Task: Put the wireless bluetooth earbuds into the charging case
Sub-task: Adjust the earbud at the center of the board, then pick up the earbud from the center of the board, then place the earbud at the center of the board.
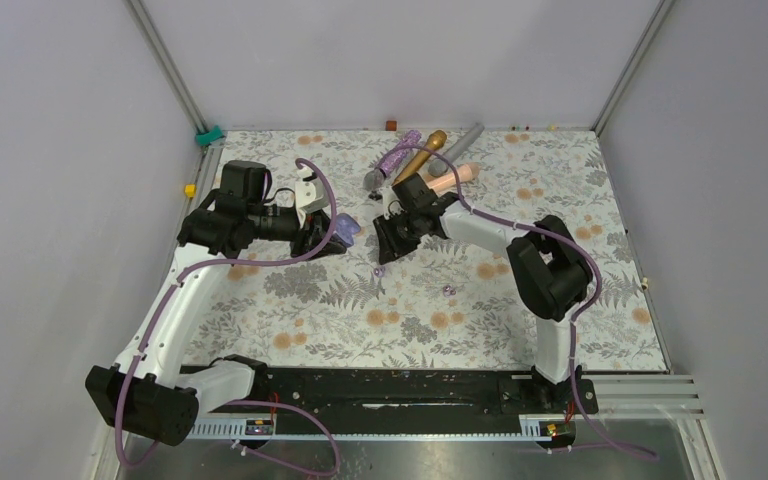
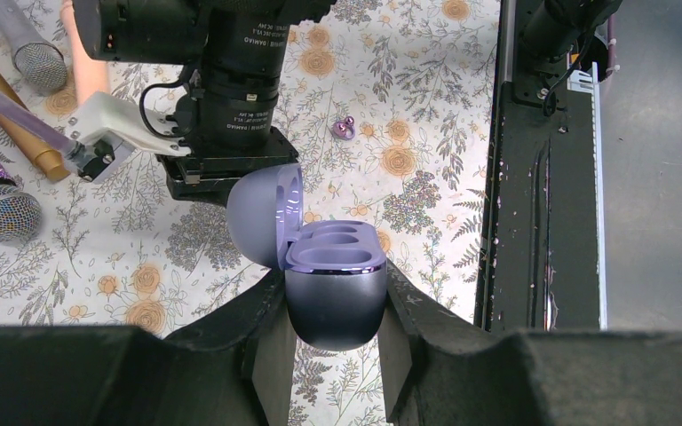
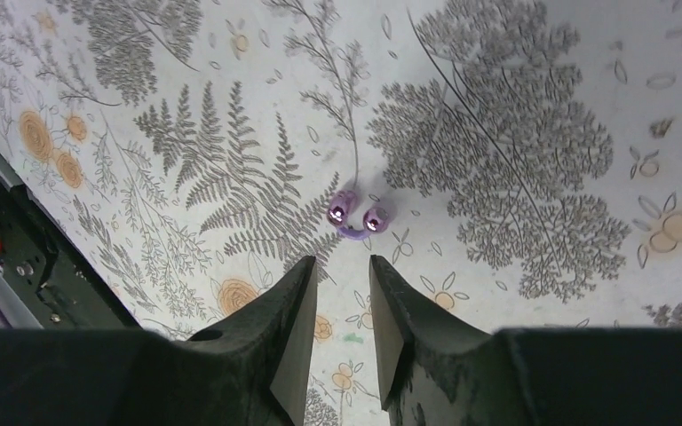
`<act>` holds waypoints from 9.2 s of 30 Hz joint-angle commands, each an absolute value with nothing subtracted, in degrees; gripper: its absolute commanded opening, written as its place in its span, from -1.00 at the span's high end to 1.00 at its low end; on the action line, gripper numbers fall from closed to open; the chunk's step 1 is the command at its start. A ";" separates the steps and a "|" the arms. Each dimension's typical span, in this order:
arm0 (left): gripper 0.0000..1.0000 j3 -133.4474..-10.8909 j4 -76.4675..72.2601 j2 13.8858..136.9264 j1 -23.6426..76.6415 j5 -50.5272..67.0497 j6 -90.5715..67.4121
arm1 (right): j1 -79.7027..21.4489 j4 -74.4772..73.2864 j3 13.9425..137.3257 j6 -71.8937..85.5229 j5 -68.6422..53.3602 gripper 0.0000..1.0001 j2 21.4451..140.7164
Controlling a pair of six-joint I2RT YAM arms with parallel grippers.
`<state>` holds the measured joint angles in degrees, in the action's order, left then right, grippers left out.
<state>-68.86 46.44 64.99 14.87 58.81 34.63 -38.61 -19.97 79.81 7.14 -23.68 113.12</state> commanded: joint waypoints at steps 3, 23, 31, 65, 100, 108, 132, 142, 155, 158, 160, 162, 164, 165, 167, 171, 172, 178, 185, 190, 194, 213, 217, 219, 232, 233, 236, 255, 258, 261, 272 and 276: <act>1.00 -69.13 44.30 64.26 14.45 59.41 35.32 | -41.27 -16.83 80.28 -2.64 -22.39 0.27 110.11; 1.00 -69.08 44.29 64.27 14.50 59.31 35.43 | -44.45 -23.45 87.32 -2.65 -16.06 0.54 118.28; 1.00 -69.18 44.30 64.30 14.48 59.27 35.44 | -44.80 -25.93 90.29 -2.88 -14.99 0.55 120.61; 1.00 -68.95 44.31 63.59 14.47 59.06 35.73 | -45.24 -31.16 98.70 -21.42 -12.95 0.28 119.06; 1.00 -69.17 44.31 63.66 14.50 57.12 35.70 | -50.75 20.93 45.49 -76.03 -14.17 0.34 103.93; 1.00 -69.18 44.30 63.38 14.41 56.95 35.76 | -50.89 19.20 48.14 -74.87 -11.02 0.32 105.33; 1.00 -69.04 44.34 63.20 14.37 57.18 35.77 | -50.89 11.98 54.66 -73.42 -8.77 0.26 109.15; 1.00 -69.01 44.30 63.20 14.40 57.14 35.78 | -50.89 17.14 55.74 -71.17 -5.01 0.37 110.79; 1.00 -69.04 44.30 63.46 14.35 57.26 35.73 | -50.88 14.92 59.11 -66.05 -3.74 0.40 111.34; 1.00 -69.00 44.30 63.45 14.39 57.17 35.74 | -50.78 13.88 60.72 -63.42 -3.42 0.45 111.56; 1.00 -69.06 44.32 63.39 14.37 57.16 35.68 | -50.86 12.88 61.72 -62.53 -3.22 0.57 111.98; 1.00 -69.05 44.31 63.37 14.39 57.15 35.72 | -50.84 11.95 62.42 -61.71 -3.09 0.69 112.16; 1.00 -69.06 44.36 63.38 14.41 57.21 35.69 | -50.87 11.25 62.95 -61.04 -3.16 0.77 112.23; 1.00 -69.00 44.31 63.41 14.36 57.25 35.68 | -50.85 10.94 63.15 -60.70 -3.22 0.80 112.16; 1.00 -69.05 44.30 63.38 14.32 57.24 35.72 | -50.85 10.71 63.40 -60.13 -3.28 0.83 112.13; 1.00 -69.00 44.30 63.46 14.40 57.31 35.68 | -50.80 9.91 64.38 -58.64 -2.57 0.89 112.15; 1.00 -69.05 44.34 63.46 14.37 57.32 35.71 | -50.80 9.48 64.86 -58.16 -2.47 0.90 112.16; 1.00 -69.13 44.30 63.54 14.35 57.39 35.71 | -50.76 6.44 67.25 -56.08 -3.40 0.92 112.36; 1.00 -69.03 44.30 63.43 14.39 57.31 35.70 | -50.21 1.71 70.26 -53.67 -4.59 0.99 111.83; 1.00 -69.20 44.30 63.57 14.31 57.21 35.63 | -47.99 -5.75 70.06 -48.97 -10.67 0.99 106.11; 1.00 -69.34 44.30 63.51 14.32 57.44 35.54 | -46.00 -10.04 68.38 -44.54 -16.91 0.99 99.39; 1.00 -70.27 44.34 67.79 14.69 61.66 34.11 | -39.63 -17.49 59.15 -31.78 -28.89 0.96 72.91; 1.00 -70.42 44.29 69.61 14.83 61.72 33.67 | -39.52 -17.65 58.88 -29.89 -30.90 0.96 73.16; 1.00 -69.99 44.30 70.08 14.93 62.24 34.10 | -39.28 -17.58 58.44 -28.52 -33.24 0.96 73.17; 1.00 -69.88 44.30 71.99 15.29 64.33 33.64 | -36.00 -19.89 59.56 -18.99 -39.31 0.96 87.71; 1.00 -69.87 44.34 72.03 15.29 64.30 33.74 | -35.48 -20.70 60.45 -17.90 -40.28 0.96 89.93; 1.00 -69.72 44.31 72.05 15.30 64.50 33.74 | -34.24 -23.34 63.36 -15.48 -42.74 0.96 95.69; 1.00 -70.09 44.30 73.39 16.20 64.95 33.57 | -33.48 -29.04 70.28 -13.85 -36.53 0.84 108.68; 1.00 -70.21 44.30 73.68 16.47 64.61 33.56 | -33.46 -29.67 71.30 -13.28 -35.35 0.77 109.44; 1.00 -70.23 44.32 73.87 16.73 64.53 33.54 | -33.47 -30.09 71.74 -13.05 -34.79 0.67 109.40; 1.00 -70.58 44.30 73.86 17.53 63.71 33.48 | -33.13 -34.13 73.43 -15.57 -31.66 0.43 102.84; 0.99 -70.43 44.30 73.64 17.75 63.24 33.54 | -32.96 -35.01 73.96 -18.14 -29.66 0.34 95.56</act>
